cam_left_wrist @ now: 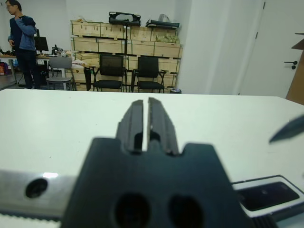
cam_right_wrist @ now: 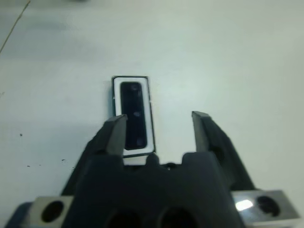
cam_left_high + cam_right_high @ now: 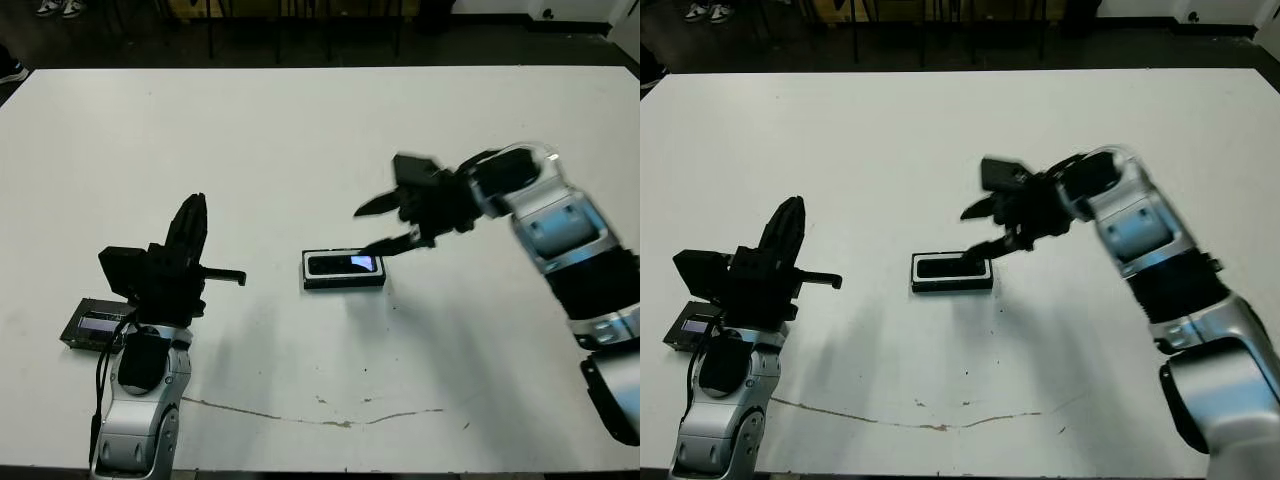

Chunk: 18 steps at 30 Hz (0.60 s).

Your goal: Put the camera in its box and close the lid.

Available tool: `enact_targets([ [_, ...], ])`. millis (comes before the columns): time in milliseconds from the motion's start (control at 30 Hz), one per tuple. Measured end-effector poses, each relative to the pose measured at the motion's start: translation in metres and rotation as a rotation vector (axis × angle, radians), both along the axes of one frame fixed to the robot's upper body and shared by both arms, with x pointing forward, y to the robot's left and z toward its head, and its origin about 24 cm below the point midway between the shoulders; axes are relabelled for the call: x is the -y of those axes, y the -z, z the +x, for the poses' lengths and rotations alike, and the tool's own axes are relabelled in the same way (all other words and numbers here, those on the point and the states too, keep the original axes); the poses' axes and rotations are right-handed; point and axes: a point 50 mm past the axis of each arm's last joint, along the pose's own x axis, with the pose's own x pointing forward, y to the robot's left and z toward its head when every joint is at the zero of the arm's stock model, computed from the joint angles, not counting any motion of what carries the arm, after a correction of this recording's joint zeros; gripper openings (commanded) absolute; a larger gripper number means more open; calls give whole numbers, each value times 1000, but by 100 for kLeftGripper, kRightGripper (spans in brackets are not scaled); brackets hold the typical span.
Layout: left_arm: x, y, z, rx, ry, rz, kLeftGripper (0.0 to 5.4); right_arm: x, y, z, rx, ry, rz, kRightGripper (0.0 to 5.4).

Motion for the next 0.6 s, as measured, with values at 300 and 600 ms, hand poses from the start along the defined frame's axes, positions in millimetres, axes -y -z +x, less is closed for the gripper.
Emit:
enact_targets([
  [300,1,0,0,2,1,-4,0,19,-27,0,82,106,92,488],
  [600,-2,-4,-2,10,10,-3,0,25,-8,-24,286,492,345,447],
])
